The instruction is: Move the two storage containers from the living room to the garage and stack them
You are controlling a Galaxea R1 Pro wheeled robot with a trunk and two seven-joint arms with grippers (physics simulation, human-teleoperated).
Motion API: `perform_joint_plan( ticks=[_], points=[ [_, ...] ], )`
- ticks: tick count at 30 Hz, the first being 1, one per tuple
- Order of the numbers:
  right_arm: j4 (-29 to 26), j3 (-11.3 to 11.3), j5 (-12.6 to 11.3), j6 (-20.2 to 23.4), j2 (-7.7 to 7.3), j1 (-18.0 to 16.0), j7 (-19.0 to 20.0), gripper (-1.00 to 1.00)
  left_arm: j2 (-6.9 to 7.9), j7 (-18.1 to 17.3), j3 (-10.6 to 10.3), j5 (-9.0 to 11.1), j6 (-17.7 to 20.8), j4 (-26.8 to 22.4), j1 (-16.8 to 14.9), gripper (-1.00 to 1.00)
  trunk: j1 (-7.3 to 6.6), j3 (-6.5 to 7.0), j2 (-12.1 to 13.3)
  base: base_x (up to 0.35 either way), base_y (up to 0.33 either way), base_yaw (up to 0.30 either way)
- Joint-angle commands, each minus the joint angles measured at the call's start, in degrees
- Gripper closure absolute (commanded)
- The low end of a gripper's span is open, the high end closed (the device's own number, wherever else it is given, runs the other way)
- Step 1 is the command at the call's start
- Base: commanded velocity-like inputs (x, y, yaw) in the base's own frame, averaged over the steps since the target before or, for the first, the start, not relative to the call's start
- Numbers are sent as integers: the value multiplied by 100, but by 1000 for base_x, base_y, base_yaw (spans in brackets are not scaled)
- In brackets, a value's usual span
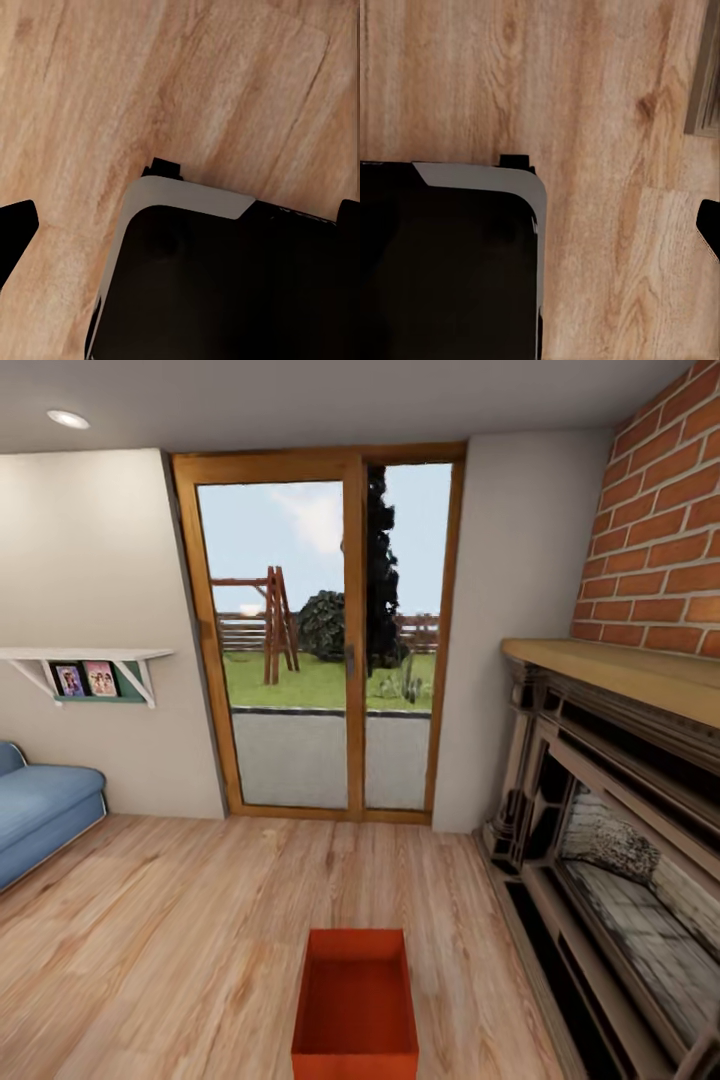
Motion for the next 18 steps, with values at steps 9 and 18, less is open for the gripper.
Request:
perform_joint_plan(
  ticks=[9, 18],
  points=[
    [17, 47, -31, -36, -1, -8, -14, -100, 2, -2, -11, 35, 2, 0, -4, -100, 4, -8, -5, 302, 0, 0],
    [17, 39, -39, -23, 8, -8, -16, -100, 0, -2, -11, 34, 2, -1, -4, -100, 4, -8, -5, 303, 0, 0]
  ],
)
